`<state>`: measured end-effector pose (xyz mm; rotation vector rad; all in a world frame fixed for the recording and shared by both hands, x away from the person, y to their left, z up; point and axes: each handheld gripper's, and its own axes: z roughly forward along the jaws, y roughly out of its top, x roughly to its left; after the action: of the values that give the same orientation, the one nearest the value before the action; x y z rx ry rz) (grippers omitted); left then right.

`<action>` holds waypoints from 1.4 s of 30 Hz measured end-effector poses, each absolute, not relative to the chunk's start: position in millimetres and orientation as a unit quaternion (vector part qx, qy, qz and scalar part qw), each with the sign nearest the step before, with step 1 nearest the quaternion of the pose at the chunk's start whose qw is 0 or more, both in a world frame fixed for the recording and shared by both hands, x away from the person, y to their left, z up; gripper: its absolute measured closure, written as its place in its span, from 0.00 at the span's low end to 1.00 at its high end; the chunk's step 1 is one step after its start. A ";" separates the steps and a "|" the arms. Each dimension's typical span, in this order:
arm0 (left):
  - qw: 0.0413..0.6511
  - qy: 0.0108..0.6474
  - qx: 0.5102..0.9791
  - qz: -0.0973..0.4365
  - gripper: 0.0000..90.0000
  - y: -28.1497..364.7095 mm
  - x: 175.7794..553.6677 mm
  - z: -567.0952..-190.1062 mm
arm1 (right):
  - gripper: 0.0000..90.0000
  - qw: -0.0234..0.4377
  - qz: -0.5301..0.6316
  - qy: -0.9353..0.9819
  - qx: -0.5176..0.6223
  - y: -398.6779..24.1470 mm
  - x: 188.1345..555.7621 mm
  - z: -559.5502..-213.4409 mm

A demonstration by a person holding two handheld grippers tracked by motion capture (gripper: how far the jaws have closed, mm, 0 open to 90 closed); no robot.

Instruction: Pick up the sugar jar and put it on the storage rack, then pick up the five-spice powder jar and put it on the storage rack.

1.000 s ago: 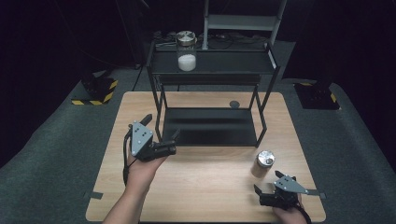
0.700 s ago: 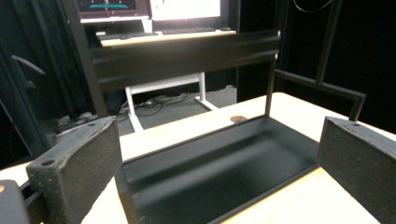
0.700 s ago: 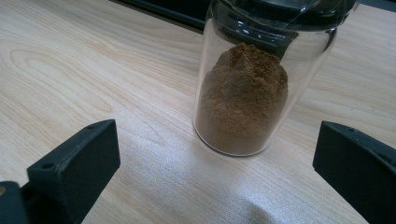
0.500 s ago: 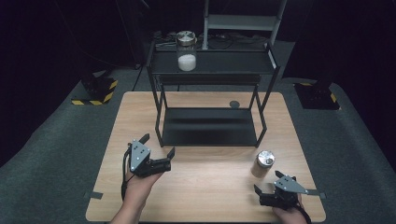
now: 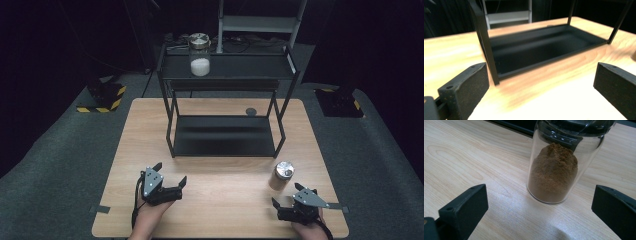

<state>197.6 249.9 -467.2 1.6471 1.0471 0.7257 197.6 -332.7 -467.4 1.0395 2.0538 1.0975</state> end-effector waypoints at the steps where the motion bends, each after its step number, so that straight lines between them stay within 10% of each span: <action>1: 0.501 0.433 0.686 0.301 0.00 250.0 197.6 -468.4 | 0.00 0.292 0.411 0.771 0.390 -332.2 197.6 -467.3; 42: 0.420 0.378 0.768 0.302 0.01 234.8 197.9 -476.9 | 0.00 0.308 0.465 0.736 0.384 -340.4 187.8 -465.9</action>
<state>197.9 234.8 -476.9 1.9249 0.9481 0.7565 187.8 -340.4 -465.9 1.0146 1.9467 1.2284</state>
